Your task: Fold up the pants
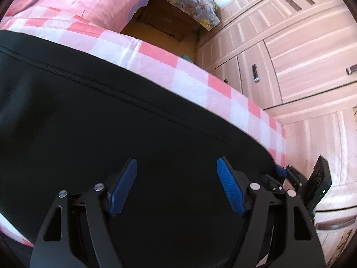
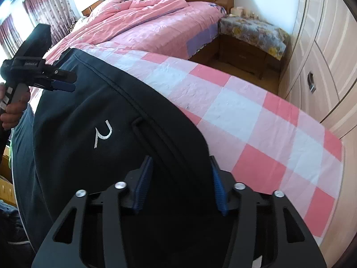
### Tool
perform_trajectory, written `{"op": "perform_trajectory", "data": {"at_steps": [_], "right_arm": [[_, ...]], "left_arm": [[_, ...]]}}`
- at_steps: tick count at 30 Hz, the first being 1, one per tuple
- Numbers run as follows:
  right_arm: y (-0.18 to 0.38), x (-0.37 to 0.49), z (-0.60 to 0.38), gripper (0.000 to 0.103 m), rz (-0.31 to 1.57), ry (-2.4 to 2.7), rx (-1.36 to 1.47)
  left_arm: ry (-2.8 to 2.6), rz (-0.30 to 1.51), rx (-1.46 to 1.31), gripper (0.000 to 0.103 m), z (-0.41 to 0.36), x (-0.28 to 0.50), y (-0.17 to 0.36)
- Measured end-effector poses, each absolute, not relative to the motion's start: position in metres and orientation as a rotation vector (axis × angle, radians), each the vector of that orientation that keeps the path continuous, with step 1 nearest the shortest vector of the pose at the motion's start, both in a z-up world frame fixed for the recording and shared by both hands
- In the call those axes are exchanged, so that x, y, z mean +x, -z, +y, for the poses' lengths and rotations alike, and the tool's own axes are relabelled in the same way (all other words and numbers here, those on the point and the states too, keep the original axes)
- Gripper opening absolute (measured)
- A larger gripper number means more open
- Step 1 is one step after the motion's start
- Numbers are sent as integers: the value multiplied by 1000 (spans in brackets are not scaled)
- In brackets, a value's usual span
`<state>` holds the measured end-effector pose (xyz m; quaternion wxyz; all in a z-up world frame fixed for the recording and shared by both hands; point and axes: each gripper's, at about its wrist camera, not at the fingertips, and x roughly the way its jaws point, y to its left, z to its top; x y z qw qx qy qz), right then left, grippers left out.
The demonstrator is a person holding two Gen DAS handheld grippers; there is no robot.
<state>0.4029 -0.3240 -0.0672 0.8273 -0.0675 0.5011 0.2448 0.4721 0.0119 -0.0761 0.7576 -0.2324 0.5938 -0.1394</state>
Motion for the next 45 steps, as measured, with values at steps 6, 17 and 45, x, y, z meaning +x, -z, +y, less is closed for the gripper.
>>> {"op": "perform_trajectory", "data": {"at_steps": [6, 17, 45], "right_arm": [[54, 380, -310, 19, 986, -487, -252], [25, 207, -250, 12, 726, -438, -343], [46, 47, -303, 94, 700, -267, 132]], "left_arm": [[293, 1291, -600, 82, -2, 477, 79], [229, 1298, -636, 91, -6, 472, 73], [281, 872, -520, 83, 82, 179, 92]]}}
